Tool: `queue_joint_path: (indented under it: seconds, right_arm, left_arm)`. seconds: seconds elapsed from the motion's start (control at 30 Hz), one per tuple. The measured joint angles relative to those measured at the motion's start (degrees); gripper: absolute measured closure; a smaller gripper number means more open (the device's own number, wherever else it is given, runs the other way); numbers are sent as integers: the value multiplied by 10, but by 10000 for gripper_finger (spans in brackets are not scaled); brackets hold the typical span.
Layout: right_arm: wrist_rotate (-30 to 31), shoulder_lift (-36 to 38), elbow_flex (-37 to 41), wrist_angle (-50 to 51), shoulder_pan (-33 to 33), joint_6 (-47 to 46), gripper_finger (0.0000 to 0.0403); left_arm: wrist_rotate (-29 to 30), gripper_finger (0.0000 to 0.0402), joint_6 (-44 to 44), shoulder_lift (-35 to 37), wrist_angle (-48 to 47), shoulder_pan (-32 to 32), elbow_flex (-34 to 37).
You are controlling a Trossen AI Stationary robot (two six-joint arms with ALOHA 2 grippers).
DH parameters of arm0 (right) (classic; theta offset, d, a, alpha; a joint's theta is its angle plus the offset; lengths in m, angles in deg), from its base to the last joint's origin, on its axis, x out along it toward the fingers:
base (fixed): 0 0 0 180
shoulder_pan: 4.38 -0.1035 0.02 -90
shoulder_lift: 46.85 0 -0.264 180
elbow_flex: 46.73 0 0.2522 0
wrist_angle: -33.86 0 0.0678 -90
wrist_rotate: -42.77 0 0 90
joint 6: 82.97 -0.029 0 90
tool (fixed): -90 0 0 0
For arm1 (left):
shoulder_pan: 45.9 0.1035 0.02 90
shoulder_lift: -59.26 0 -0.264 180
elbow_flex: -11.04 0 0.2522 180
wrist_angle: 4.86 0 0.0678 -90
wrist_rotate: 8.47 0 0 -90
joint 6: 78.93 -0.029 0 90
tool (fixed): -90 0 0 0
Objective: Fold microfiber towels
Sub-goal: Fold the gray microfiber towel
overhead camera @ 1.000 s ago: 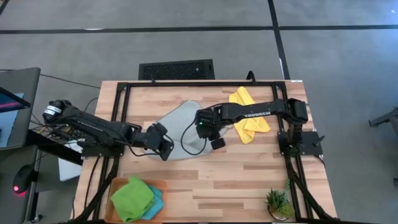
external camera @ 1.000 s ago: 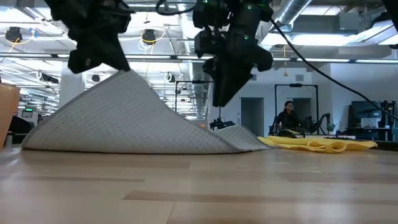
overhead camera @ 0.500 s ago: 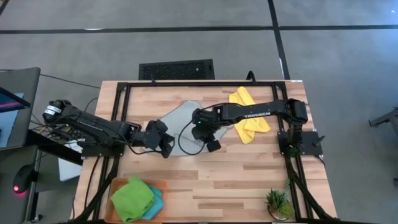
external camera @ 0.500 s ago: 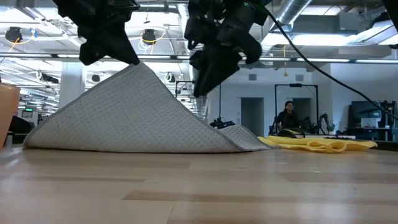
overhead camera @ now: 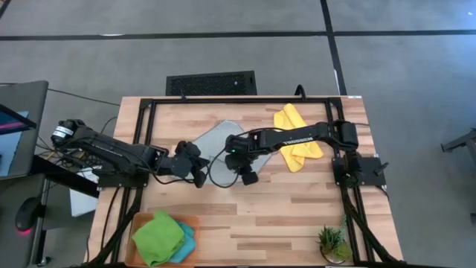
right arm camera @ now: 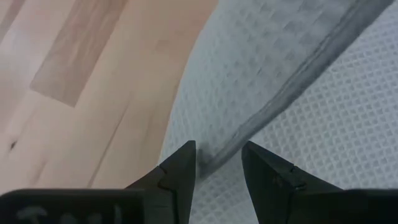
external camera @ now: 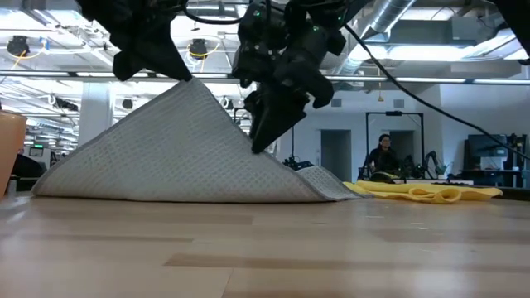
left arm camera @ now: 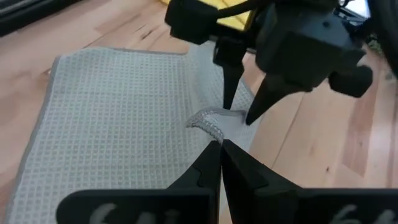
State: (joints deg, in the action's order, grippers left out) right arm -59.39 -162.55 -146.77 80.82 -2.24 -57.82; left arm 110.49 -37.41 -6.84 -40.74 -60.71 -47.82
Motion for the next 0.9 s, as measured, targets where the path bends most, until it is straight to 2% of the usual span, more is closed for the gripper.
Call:
queue_joint_path:
  seconds: [0.27, 0.43, 0.73, 0.9]
  right_arm:
    - [0, 0, 0, 30, -3, -1, 248]
    - [3, 1, 45, 6, -3, -3, 248]
    - [70, 1, 98, 7, -3, -24, 248]
    - [112, 2, 111, 17, -4, -37, 248]
  left_arm:
    - [14, 401, -19, 7, -14, -2, -19]
    - [24, 401, -41, 12, -38, -11, -54]
    - [46, 401, -19, 14, -166, -15, -122]
    - [52, 401, -10, 14, -199, -15, -135]
